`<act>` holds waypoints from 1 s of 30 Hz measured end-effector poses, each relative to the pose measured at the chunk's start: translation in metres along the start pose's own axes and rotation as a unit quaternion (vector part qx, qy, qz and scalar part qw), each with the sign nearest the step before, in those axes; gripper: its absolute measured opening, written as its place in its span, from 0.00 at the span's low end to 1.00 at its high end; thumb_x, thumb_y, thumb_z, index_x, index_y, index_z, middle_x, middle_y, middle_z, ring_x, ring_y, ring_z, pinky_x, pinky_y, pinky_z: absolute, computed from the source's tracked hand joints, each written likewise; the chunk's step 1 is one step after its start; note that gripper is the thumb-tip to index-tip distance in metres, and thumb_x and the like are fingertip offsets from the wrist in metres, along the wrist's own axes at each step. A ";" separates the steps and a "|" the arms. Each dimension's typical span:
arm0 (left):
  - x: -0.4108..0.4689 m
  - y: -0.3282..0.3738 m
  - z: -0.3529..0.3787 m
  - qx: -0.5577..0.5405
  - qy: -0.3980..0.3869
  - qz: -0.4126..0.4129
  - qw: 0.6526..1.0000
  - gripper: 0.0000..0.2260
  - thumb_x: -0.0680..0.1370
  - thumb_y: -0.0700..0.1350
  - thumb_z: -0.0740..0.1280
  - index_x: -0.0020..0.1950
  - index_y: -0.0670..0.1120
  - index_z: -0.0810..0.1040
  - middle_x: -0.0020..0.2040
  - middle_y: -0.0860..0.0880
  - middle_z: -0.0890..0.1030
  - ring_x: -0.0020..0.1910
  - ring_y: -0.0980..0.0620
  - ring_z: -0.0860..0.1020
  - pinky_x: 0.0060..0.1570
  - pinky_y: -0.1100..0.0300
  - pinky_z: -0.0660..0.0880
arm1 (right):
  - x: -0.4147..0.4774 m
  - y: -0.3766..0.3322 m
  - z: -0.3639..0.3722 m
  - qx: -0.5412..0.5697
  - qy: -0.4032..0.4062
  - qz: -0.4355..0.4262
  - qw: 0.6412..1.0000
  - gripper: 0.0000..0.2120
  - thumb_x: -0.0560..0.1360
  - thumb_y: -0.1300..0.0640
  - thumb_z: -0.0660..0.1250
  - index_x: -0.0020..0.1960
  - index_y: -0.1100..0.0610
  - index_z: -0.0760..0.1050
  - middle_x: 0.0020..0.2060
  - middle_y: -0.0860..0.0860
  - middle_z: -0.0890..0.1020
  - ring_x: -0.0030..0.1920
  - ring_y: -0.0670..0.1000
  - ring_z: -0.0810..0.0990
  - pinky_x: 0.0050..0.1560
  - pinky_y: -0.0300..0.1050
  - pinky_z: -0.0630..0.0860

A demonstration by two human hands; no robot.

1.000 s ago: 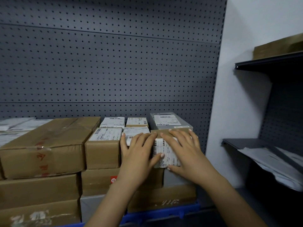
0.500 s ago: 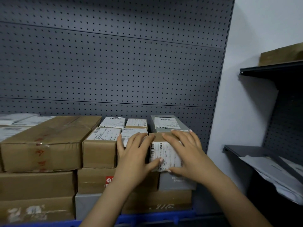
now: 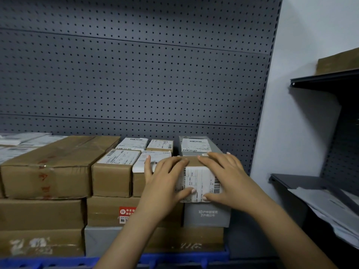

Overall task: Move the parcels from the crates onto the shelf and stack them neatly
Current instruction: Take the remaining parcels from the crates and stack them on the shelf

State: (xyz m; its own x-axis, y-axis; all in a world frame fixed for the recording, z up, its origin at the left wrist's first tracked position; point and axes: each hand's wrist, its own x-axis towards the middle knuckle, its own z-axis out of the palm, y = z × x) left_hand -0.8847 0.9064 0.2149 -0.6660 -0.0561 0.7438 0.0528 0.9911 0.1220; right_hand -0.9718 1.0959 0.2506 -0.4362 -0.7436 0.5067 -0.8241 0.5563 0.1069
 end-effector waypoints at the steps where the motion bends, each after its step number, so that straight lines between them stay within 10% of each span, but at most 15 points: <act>1: 0.000 0.001 0.000 -0.002 -0.001 -0.002 1.000 0.33 0.69 0.64 0.70 0.71 0.56 0.68 0.68 0.56 0.70 0.69 0.54 0.67 0.70 0.48 0.31 | 0.001 0.001 0.000 0.009 -0.006 -0.001 1.000 0.45 0.67 0.39 0.72 0.76 0.41 0.51 0.73 0.44 0.58 0.73 0.47 0.52 0.72 0.42 0.39; 17: 0.014 0.000 -0.019 0.000 -0.022 0.040 0.999 0.37 0.67 0.73 0.61 0.72 0.58 0.64 0.71 0.56 0.67 0.73 0.54 0.60 0.73 0.43 0.36 | -0.008 0.026 -0.014 0.049 -0.028 -0.002 0.998 0.47 0.66 0.34 0.71 0.76 0.37 0.48 0.73 0.40 0.53 0.72 0.43 0.49 0.73 0.43 0.48; 30: 0.065 0.009 -0.028 0.054 -0.249 0.076 0.964 0.50 0.64 0.71 0.69 0.78 0.58 0.46 0.79 0.54 0.48 0.76 0.55 0.42 0.74 0.47 0.36 | 0.016 0.060 -0.043 0.120 -0.147 0.025 0.982 0.55 0.57 0.26 0.71 0.73 0.30 0.41 0.76 0.39 0.44 0.76 0.43 0.41 0.75 0.53 0.52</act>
State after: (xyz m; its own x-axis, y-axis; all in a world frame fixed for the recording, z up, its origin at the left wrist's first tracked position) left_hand -0.9066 0.9089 0.2826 -0.9329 0.1295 0.3360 0.1186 0.9915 -0.0530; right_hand -1.0124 1.1331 0.3015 -0.5354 -0.8115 0.2340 -0.8445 0.5183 -0.1345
